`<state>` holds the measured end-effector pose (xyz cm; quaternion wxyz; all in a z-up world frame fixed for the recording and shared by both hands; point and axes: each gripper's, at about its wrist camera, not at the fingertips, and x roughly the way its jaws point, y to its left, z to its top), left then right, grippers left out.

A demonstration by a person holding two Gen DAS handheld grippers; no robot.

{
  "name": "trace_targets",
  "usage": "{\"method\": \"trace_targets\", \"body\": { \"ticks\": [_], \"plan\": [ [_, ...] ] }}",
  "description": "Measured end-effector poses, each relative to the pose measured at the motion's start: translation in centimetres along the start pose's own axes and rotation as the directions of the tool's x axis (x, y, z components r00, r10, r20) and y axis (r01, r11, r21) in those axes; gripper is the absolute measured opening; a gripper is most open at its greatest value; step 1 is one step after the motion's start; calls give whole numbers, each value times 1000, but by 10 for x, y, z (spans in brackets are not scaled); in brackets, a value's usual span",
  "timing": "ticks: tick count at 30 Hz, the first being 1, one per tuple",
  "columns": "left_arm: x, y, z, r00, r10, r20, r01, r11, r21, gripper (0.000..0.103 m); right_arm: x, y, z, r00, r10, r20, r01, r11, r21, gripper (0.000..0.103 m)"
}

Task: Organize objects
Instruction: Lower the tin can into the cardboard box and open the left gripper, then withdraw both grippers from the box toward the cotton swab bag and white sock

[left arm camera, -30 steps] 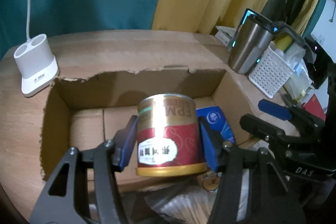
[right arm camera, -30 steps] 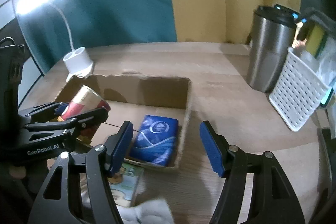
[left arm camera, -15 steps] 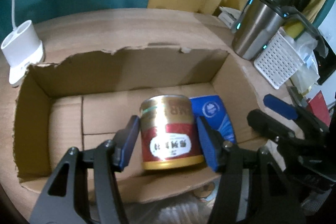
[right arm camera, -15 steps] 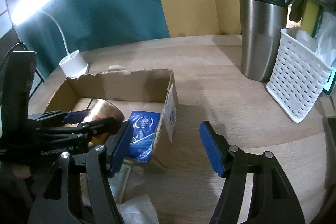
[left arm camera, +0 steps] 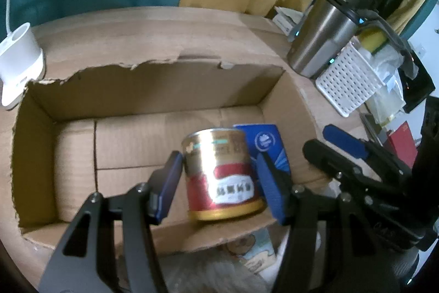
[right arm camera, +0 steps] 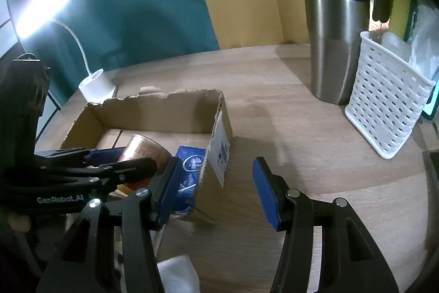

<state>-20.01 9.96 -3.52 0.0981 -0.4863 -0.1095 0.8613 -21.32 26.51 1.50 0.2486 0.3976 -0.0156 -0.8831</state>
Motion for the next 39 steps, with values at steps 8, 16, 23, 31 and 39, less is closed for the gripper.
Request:
{"method": "trace_targets", "body": {
  "ticks": [8,16,23,31,39],
  "plan": [
    [-18,3,-6,997,50,56,-51,998,22,58,-3,5,-2,1000,-22,-5,22,1000,-3,56],
    [-41,9,-16,990,77,115,-81,996,33,60,-15,16,-4,999,-45,9,45,999,-14,60],
    [-63,15,-26,981,99,164,-105,994,23,70,-29,28,-9,998,-54,25,55,998,-23,65],
    [-84,22,-38,974,103,200,-107,994,8,72,-42,40,-16,998,-61,35,62,997,-35,66],
    [-96,24,-52,971,98,219,-102,995,10,73,-49,48,-23,997,-70,34,72,997,-40,66]
  ]
}}
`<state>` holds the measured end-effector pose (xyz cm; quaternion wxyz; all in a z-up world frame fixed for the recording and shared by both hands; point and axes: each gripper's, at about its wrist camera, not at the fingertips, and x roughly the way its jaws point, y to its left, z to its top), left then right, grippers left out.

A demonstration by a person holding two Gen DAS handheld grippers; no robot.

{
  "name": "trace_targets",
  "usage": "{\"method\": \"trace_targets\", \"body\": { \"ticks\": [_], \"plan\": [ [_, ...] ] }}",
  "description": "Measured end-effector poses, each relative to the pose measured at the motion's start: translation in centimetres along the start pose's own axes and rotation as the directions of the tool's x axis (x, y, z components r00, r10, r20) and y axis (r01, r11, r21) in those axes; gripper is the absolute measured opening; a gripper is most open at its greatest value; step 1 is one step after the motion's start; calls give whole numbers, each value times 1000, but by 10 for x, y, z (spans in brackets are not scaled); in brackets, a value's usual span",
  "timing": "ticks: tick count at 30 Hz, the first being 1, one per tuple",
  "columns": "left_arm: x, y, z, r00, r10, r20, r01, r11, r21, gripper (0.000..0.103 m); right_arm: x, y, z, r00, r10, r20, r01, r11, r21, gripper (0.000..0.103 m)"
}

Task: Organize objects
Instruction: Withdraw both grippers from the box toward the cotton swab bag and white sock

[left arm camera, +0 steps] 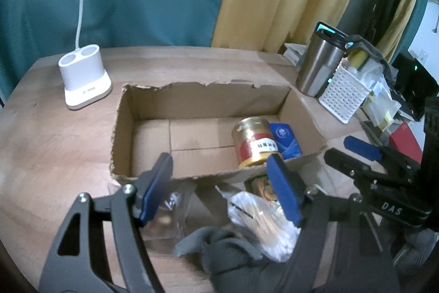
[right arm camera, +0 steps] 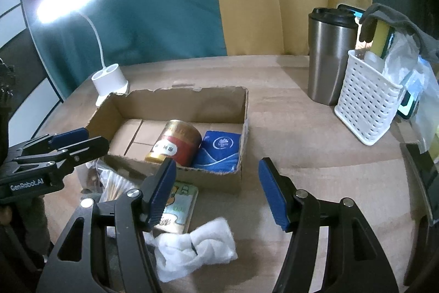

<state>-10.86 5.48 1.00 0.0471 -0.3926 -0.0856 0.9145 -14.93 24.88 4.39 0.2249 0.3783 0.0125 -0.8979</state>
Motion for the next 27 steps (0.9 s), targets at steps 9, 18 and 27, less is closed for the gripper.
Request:
{"method": "trace_targets", "body": {
  "ticks": [9,18,27],
  "plan": [
    [-9,0,-12,1000,-10,4,10,1000,4,73,-5,4,-12,1000,-7,-12,7,1000,1,66],
    [-15,-6,-24,1000,-19,4,19,1000,11,73,-8,3,-23,1000,-8,-21,8,1000,4,66],
    [-12,-13,-36,1000,-13,-16,13,1000,16,73,-10,0,-37,999,1,-38,0,1000,9,66]
  ]
}}
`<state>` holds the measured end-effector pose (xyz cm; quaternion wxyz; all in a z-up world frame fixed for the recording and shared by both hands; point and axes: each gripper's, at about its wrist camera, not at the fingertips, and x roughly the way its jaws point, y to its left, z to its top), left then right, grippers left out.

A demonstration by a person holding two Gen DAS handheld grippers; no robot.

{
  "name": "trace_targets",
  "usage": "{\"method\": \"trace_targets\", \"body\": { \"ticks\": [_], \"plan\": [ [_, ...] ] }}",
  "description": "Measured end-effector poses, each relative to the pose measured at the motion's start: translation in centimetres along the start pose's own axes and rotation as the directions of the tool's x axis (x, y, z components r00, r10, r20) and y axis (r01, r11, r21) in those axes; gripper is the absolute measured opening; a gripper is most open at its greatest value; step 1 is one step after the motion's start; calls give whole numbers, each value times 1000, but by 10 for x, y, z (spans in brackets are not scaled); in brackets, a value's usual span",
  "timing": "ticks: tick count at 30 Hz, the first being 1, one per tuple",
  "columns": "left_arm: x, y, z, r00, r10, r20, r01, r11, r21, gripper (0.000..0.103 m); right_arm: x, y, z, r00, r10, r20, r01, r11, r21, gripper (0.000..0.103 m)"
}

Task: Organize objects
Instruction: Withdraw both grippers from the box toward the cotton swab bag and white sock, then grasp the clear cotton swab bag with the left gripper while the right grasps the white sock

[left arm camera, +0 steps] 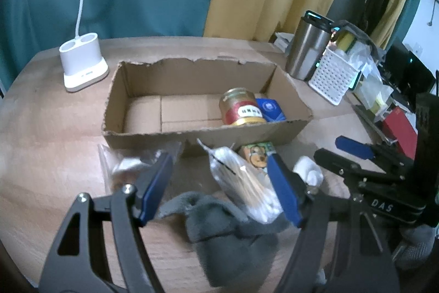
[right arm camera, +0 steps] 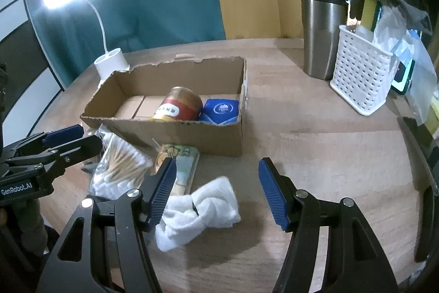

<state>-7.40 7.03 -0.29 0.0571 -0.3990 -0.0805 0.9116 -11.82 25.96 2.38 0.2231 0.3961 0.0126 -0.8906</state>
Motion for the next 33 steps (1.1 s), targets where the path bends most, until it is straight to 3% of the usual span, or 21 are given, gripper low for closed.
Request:
{"method": "trace_targets", "body": {
  "ticks": [17,33],
  "plan": [
    [21,-12,-11,998,6,-58,-6,1000,8,73,16,-12,-17,998,29,-54,-28,999,16,66],
    [44,-24,-18,994,-3,-113,8,999,37,72,32,-16,-27,989,109,-102,-107,994,28,66]
  ]
}}
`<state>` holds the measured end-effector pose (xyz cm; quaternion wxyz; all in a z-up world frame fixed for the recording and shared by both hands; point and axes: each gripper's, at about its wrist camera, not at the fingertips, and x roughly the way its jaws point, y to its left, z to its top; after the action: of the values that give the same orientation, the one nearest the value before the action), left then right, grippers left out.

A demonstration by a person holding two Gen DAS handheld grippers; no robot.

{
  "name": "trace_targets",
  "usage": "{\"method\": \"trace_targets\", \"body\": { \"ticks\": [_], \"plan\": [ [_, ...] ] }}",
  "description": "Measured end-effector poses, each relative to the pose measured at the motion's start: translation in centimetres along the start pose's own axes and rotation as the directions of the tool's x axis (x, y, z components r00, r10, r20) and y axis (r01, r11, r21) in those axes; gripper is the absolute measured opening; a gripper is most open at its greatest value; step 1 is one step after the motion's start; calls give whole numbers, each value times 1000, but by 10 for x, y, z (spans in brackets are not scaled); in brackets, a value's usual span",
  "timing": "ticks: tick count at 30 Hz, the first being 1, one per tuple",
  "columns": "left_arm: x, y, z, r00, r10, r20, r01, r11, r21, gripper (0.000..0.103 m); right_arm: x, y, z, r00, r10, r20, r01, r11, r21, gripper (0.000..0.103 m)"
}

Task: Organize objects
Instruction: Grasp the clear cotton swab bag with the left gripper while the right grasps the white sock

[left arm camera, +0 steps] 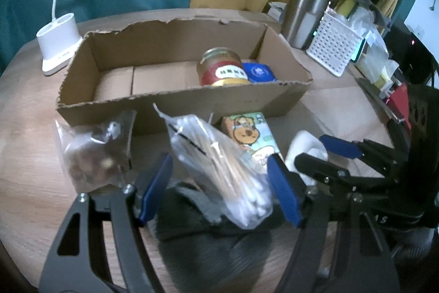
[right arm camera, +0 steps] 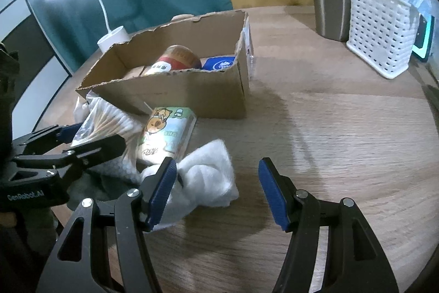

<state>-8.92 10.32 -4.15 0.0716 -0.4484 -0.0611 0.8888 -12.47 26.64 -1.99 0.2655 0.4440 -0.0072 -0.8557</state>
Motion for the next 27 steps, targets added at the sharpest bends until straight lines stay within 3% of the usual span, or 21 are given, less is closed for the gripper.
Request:
{"method": "trace_targets", "body": {
  "ticks": [6,10,27],
  "plan": [
    [3,-4,-1,1000,0,6,0,1000,25,61,6,1,-2,999,35,-5,-35,999,-2,64],
    [3,-3,-1,1000,-5,9,4,1000,28,56,6,2,-3,996,92,-4,-92,996,-4,48],
    [-18,2,3,997,-34,63,31,999,35,53,-10,10,3,998,49,27,-47,998,-47,31]
  ]
}}
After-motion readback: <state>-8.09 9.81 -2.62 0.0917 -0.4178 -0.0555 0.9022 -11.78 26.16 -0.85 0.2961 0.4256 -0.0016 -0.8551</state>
